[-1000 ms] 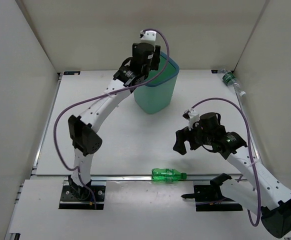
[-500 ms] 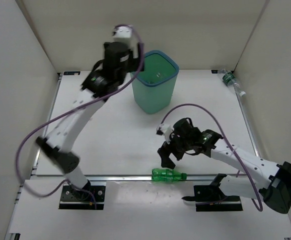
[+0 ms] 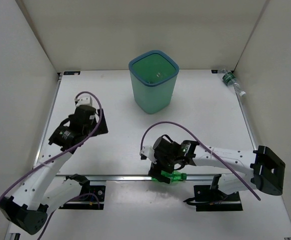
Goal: Put the plastic bottles in the bin
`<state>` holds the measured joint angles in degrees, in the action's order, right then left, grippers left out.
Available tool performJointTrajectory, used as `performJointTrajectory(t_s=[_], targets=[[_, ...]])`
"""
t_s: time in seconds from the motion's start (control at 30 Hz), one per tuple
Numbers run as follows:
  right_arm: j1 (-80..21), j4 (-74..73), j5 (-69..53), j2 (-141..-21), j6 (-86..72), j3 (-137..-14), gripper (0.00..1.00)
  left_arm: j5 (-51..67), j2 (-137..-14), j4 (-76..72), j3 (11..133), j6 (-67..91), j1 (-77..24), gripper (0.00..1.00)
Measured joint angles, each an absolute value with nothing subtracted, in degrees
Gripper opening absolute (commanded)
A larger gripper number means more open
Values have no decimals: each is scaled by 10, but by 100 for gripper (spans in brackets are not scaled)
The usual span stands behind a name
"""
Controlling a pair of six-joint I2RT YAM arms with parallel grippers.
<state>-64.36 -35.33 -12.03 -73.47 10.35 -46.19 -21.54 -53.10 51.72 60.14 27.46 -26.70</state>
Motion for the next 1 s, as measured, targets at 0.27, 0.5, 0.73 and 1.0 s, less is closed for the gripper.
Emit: performJointTrajectory(t_s=[0.27, 0.5, 0.73, 1.0], targets=[[-667, -309, -80, -757, 95, -411, 96, -206, -435, 622, 543, 300, -228, 99], [-665, -317, -58, -794, 78, -420, 44, -207, -431, 634, 556, 310, -232, 99], [-635, -335, -30, -760, 79, -531, 32, -199, -430, 620, 545, 313, -234, 98], [-489, -223, -41, -735, 115, -761, 40, -161, -456, 569, 479, 316, -227, 99]])
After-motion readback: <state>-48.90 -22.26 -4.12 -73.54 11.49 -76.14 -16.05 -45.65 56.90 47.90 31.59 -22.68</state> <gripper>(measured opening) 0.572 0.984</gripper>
